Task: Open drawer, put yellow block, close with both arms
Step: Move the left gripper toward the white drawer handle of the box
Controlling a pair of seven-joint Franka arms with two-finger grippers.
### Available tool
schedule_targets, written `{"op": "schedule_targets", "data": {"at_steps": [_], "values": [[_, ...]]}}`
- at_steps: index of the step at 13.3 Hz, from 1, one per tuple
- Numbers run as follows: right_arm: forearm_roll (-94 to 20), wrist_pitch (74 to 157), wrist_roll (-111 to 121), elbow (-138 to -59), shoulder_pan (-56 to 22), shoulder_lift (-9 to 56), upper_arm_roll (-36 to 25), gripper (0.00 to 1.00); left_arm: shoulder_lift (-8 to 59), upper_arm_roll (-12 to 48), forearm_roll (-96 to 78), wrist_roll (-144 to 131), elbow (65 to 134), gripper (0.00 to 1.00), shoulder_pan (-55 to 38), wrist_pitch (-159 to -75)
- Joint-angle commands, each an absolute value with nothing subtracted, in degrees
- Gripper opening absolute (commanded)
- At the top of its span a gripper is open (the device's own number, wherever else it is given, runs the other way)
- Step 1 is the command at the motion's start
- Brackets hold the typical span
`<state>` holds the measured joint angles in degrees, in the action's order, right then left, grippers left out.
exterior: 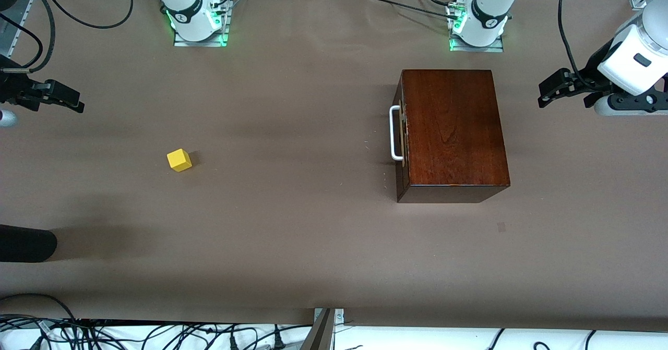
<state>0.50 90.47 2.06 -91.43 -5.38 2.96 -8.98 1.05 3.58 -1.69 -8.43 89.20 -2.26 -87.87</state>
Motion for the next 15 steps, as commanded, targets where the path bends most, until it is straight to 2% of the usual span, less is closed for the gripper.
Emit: {"op": "schedule_targets", "data": {"at_steps": [1, 8, 12, 15], "values": [[1.3, 89.1, 1.3, -90.9, -5.2, 2.2, -8.4, 1.00, 1.6, 3.9, -0.4, -7.8, 88.3, 1.00, -2.3, -87.5], [1.1, 89.2, 1.2, -90.8, -5.4, 2.0, -8.1, 1.00, 4.0, 6.0, -1.0, -8.3, 86.3, 1.00, -3.8, -87.5], [1.1, 89.1, 1.3, -90.8, -5.8, 1.9, -8.0, 1.00, 7.5, 13.9, -0.4, -16.6, 84.0, 1.00, -4.5, -87.6], [1.1, 89.2, 1.2, -90.8, -5.8, 1.9, -8.0, 1.00, 9.6, 18.7, 1.2, -25.4, 85.0, 1.00, -7.2, -89.8]]}}
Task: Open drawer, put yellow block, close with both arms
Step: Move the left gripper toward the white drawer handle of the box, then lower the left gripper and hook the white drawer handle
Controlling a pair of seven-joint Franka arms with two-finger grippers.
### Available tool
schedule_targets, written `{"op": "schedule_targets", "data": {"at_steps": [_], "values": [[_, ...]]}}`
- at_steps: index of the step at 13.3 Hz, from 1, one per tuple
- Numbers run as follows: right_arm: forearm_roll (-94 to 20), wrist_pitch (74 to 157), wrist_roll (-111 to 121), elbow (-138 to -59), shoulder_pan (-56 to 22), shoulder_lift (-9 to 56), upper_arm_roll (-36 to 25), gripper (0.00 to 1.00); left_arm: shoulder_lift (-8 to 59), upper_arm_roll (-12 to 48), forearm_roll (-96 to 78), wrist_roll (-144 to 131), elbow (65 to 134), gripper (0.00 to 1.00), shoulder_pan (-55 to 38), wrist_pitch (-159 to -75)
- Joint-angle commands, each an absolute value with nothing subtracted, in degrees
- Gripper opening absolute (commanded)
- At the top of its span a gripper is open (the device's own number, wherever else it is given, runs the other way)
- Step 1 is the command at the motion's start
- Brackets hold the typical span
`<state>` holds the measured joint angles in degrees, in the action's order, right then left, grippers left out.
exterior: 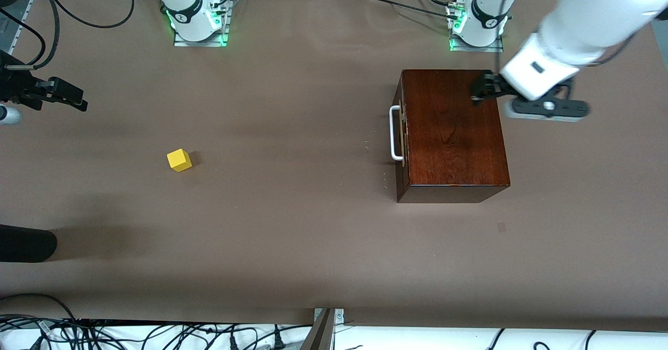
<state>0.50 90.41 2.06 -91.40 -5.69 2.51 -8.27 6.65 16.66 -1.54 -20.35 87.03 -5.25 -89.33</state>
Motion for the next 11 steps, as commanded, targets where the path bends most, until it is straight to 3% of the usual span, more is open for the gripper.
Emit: {"op": "schedule_targets", "data": {"at_steps": [1, 8, 11], "values": [[1.1, 89.2, 1.2, -90.8, -5.8, 1.9, -8.0, 1.00, 10.7, 19.0, 1.8, -27.1, 85.3, 1.00, -9.3, -91.0], [1.2, 89.5, 1.2, -90.8, -5.8, 2.3, -7.7, 1.00, 18.9, 21.4, 5.3, -33.2, 90.6, 1.00, -17.1, -107.7], [1.2, 89.8, 1.2, -90.9, -5.8, 2.7, -7.7, 1.00, 23.6, 21.5, 13.9, -42.9, 90.7, 1.00, -22.8, -108.3]]}}
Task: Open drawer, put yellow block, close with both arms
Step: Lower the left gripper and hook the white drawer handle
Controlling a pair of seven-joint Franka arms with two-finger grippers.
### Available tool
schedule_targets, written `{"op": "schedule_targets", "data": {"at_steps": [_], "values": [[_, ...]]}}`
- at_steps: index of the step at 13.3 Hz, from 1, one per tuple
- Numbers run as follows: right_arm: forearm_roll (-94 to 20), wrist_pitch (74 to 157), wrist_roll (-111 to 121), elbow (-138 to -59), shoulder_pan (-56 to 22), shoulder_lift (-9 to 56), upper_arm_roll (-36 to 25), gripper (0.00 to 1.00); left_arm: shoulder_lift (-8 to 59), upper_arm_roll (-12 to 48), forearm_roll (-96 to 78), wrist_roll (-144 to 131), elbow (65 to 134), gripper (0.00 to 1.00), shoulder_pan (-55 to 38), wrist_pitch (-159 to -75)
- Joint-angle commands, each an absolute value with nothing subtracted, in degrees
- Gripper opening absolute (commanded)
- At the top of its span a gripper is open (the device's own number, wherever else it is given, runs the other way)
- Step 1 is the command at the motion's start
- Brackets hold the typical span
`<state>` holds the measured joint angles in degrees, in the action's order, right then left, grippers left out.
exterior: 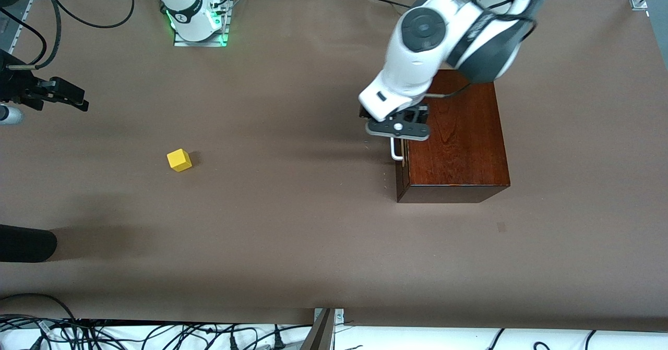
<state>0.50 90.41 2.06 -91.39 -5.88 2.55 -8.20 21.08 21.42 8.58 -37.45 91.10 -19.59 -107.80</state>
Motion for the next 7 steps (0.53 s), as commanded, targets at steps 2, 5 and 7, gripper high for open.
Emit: {"op": "schedule_targets", "data": {"at_steps": [2, 5, 7], "values": [[1.2, 90.0, 1.1, -90.9, -5.8, 3.1, -7.8, 1.00, 25.8, 21.4, 15.9, -48.4, 91.3, 1.00, -25.2, -109.8], [1.2, 90.3, 1.1, -90.9, -6.1, 3.5, -7.8, 1.00, 27.6, 21.4, 20.5, -54.9, 93.1, 1.00, -26.9, -109.9], [1.2, 90.4, 1.1, -90.9, -6.2, 3.6, -7.8, 1.00, 27.8, 21.1, 23.3, -56.4, 94.9, 1.00, -26.9, -109.9]]}}
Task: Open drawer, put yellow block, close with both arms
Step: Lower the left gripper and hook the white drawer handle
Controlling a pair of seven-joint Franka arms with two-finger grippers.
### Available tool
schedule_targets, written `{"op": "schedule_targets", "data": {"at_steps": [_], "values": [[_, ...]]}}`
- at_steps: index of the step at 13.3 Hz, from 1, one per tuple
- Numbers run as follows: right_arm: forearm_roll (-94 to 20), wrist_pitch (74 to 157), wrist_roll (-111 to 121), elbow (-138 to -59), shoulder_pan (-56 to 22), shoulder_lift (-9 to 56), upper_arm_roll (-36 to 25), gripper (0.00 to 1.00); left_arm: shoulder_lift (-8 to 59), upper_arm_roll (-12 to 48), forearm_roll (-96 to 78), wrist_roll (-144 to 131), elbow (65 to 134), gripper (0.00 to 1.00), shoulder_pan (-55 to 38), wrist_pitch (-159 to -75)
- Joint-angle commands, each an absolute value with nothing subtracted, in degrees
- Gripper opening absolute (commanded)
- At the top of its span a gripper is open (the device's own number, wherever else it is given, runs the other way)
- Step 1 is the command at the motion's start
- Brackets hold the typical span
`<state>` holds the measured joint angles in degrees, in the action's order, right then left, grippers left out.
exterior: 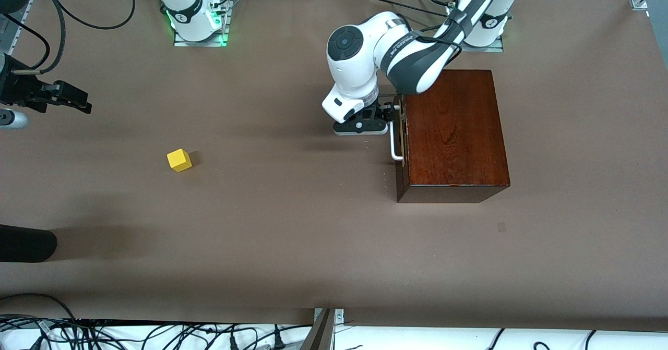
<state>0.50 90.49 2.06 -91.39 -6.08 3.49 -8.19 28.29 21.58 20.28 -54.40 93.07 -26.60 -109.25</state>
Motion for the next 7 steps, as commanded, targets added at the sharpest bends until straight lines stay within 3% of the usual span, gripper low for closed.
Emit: {"op": "schedule_targets", "data": {"at_steps": [1, 7], "values": [[1.2, 90.4, 1.2, -90.9, -6.2, 3.6, -7.8, 1.00, 28.3, 20.8, 23.7, -56.4, 95.2, 1.00, -26.8, -109.9], [1.3, 90.4, 1.2, -90.9, -6.2, 3.7, -7.9, 1.00, 30.1, 19.2, 25.7, -56.6, 95.1, 1.00, -26.8, -110.2]]}}
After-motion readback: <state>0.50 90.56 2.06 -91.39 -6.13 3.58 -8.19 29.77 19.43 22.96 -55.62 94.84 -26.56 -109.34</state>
